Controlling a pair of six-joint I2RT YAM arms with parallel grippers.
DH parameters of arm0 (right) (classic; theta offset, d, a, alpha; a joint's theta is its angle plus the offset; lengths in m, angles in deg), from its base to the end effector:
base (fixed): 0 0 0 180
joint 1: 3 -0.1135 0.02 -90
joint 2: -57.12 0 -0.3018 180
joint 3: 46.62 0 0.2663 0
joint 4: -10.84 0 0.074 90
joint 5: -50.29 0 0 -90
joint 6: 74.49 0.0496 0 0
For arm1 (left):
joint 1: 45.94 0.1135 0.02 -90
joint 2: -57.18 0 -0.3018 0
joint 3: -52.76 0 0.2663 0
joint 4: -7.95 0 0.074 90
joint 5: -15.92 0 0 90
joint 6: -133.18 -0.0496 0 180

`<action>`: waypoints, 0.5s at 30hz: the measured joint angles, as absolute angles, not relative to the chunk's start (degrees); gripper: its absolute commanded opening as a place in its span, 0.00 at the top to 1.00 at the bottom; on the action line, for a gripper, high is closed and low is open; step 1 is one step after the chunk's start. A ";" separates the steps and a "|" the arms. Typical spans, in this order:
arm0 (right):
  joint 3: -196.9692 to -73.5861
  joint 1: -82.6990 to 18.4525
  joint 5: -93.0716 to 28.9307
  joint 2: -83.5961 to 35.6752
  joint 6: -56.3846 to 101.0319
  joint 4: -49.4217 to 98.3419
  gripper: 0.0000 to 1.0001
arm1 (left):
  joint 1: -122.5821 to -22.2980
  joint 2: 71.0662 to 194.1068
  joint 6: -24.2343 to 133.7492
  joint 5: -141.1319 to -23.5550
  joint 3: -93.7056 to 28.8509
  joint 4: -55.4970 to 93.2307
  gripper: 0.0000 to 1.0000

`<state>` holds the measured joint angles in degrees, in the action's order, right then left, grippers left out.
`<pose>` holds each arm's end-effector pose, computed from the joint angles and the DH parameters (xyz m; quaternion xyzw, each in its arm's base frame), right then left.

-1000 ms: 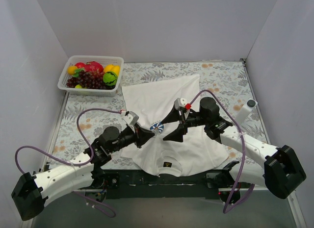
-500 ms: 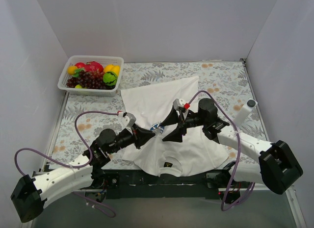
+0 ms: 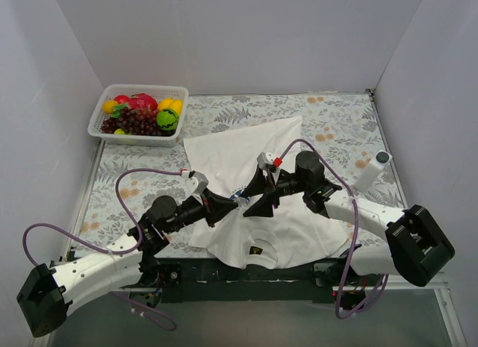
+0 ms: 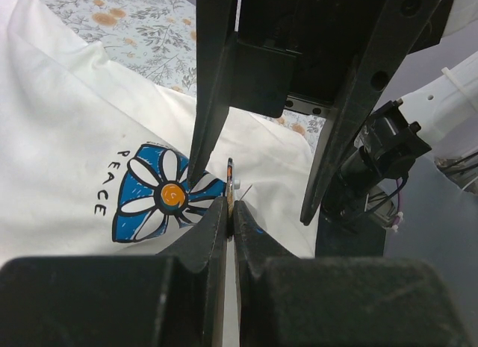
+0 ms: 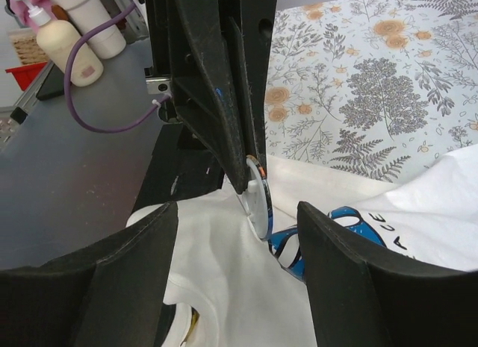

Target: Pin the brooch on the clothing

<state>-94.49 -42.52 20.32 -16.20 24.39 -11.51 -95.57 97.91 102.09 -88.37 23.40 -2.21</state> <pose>0.1828 0.2065 0.2828 -0.4979 0.5154 0.5753 0.3943 0.1036 -0.1408 0.2553 0.0294 0.7137 -0.6154 0.3332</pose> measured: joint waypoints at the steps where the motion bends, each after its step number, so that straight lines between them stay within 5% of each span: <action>1: -94.49 -42.59 20.41 -16.48 24.42 -11.60 0.30 | -95.57 97.95 102.07 -88.41 23.40 -2.21 1.00; 15: -94.69 -42.85 20.89 -19.11 25.49 -12.71 0.43 | -95.57 97.98 101.85 -88.52 23.40 -2.19 1.00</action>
